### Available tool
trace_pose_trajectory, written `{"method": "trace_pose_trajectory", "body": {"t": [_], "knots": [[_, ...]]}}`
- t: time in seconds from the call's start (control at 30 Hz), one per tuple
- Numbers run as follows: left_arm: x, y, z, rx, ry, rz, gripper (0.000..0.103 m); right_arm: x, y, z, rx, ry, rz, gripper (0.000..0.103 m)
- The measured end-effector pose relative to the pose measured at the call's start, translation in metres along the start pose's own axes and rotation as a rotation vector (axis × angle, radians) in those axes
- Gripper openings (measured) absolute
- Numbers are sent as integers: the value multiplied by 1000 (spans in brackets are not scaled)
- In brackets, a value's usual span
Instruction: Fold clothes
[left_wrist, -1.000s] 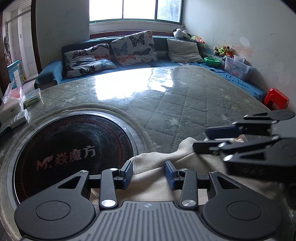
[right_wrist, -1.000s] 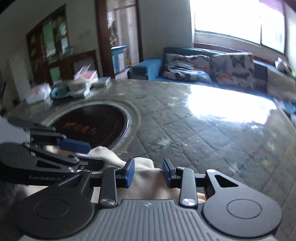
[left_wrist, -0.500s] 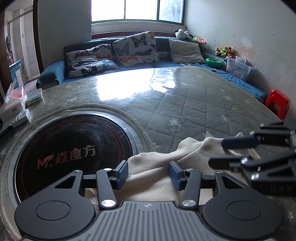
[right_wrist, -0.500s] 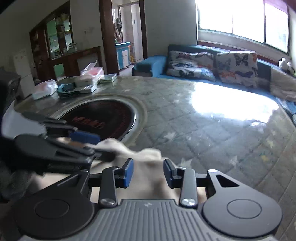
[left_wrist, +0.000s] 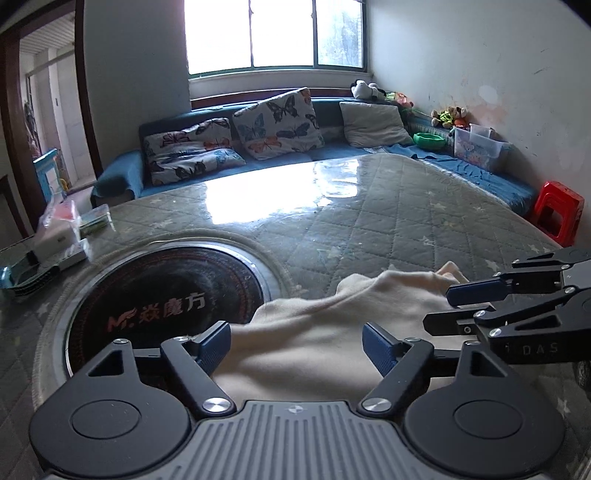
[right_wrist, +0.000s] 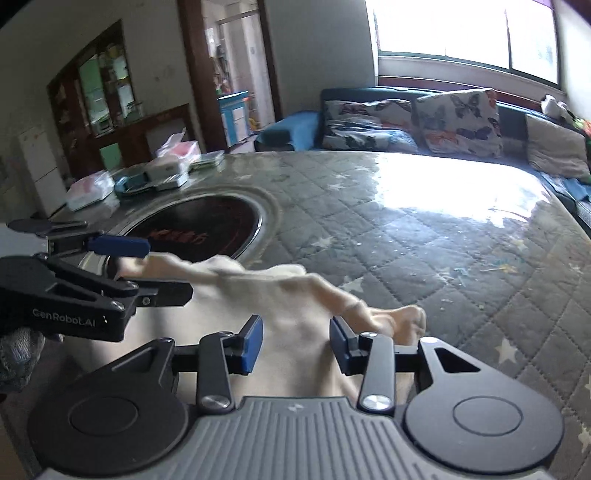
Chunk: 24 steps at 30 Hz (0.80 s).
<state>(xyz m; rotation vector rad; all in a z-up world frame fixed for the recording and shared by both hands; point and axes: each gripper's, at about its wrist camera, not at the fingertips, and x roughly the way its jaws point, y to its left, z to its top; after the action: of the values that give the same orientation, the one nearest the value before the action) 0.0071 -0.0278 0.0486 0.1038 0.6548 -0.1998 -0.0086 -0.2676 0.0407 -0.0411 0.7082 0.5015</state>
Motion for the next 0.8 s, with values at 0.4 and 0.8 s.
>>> {"method": "trace_pose_trajectory", "body": {"t": [0.4, 0.8], "knots": [[-18, -10, -37, 35, -10, 68, 81, -13, 39, -23, -162, -20, -24, 41], [-25, 16, -61, -83, 0, 86, 82, -27, 26, -38, -144, -15, -64, 41]]}}
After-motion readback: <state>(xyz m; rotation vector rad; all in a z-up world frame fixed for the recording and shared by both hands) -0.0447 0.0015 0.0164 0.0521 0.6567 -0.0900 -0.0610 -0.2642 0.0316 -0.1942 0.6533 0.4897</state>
